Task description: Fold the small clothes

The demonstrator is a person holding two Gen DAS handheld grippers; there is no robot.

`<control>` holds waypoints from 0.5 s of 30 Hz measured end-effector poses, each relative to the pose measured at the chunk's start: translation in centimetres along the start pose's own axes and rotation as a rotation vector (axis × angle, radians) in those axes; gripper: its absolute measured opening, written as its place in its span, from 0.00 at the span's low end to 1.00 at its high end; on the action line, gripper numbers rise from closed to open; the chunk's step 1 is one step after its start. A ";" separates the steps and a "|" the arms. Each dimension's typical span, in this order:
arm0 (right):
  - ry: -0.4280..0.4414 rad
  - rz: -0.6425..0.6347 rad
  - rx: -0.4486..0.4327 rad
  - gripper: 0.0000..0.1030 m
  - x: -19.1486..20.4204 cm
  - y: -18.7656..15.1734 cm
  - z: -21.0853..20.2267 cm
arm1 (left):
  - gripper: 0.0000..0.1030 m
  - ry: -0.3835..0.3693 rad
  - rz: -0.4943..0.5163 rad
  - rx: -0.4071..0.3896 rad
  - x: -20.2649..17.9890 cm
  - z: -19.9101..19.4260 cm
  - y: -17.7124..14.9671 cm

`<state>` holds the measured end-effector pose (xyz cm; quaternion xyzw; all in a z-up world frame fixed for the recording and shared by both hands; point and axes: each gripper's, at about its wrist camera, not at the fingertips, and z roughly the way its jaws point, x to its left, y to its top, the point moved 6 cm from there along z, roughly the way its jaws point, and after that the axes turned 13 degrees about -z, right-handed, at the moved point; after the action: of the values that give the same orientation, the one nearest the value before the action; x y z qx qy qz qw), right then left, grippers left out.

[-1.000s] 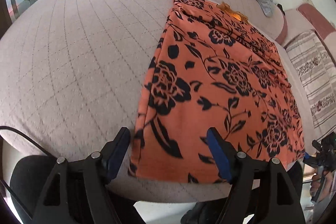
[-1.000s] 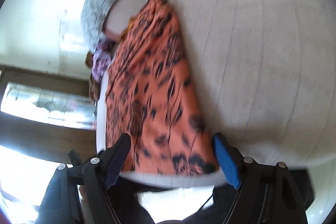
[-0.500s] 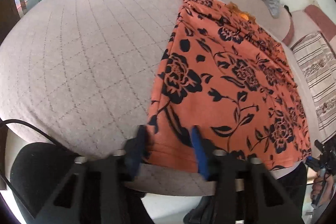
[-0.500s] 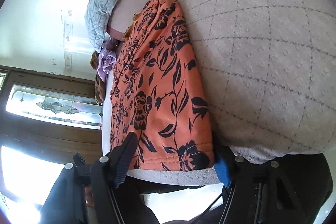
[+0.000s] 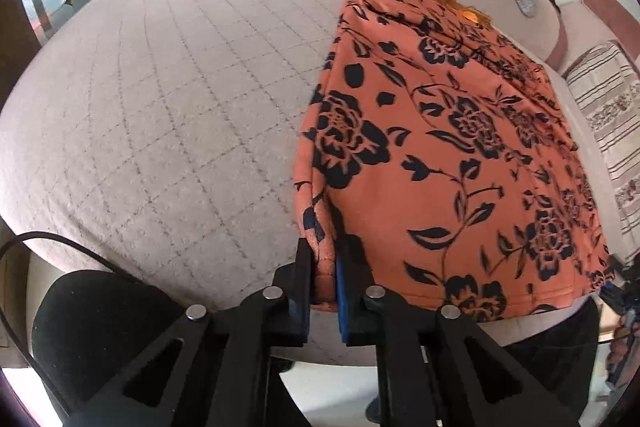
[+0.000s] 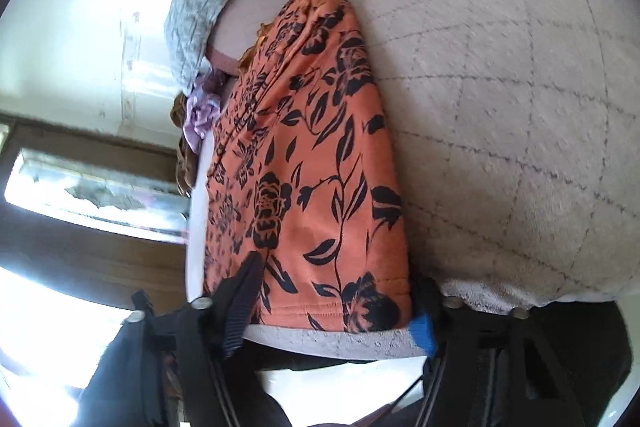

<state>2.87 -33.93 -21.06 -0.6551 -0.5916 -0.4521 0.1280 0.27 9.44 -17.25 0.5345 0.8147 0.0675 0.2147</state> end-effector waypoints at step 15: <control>-0.002 0.045 -0.015 0.27 -0.4 0.0 -0.5 | 0.08 -0.083 -0.062 -0.054 0.4 -1.2 0.8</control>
<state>2.73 -34.51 -21.05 -0.6697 -0.5734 -0.4529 0.1326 0.27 10.25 -15.99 0.5052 0.8192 0.0604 0.2648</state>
